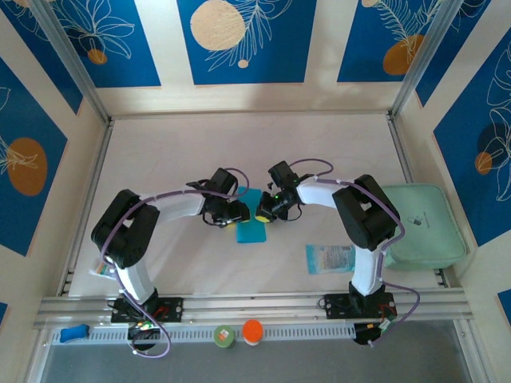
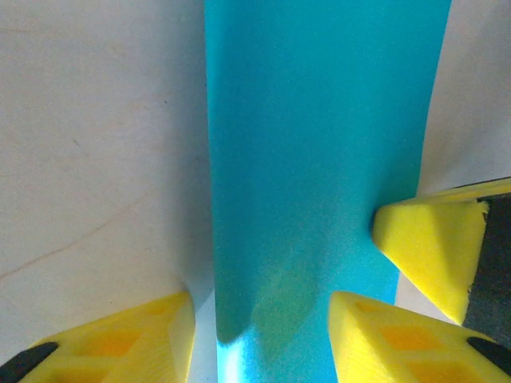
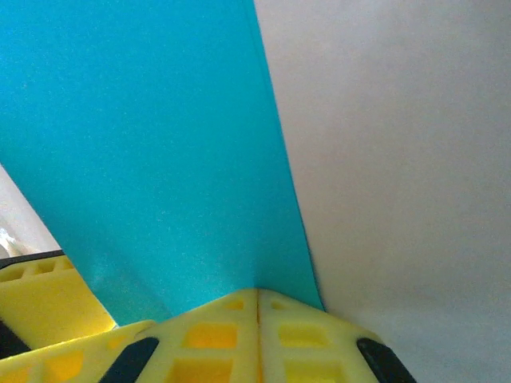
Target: Fold a paper plane with a square sheet of paper (pick it up from the middle)
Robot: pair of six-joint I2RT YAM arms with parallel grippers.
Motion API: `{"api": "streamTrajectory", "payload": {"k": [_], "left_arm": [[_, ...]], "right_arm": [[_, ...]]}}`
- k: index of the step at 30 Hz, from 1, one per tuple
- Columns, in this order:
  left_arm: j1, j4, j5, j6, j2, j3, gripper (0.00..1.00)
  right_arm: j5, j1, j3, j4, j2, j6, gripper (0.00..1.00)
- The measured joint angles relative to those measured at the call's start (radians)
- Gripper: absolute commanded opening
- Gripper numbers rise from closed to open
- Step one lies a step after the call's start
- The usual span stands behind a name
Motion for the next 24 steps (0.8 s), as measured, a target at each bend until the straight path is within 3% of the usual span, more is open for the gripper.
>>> {"api": "streamTrajectory", "payload": {"k": [9,15,24], "left_arm": [[-0.003,-0.034,-0.04,0.01,0.01,0.011,0.32],[-0.005,-0.063,-0.047,0.055,0.024,0.032,0.31],[-0.005,-0.086,-0.051,0.095,0.036,0.045,0.32]], "right_arm": [[-0.022,-0.042,-0.021,0.022,-0.088,0.009,0.24],[0.0,-0.116,-0.07,0.046,-0.23,-0.003,0.24],[0.02,-0.149,-0.161,0.04,-0.242,-0.023,0.23]]}}
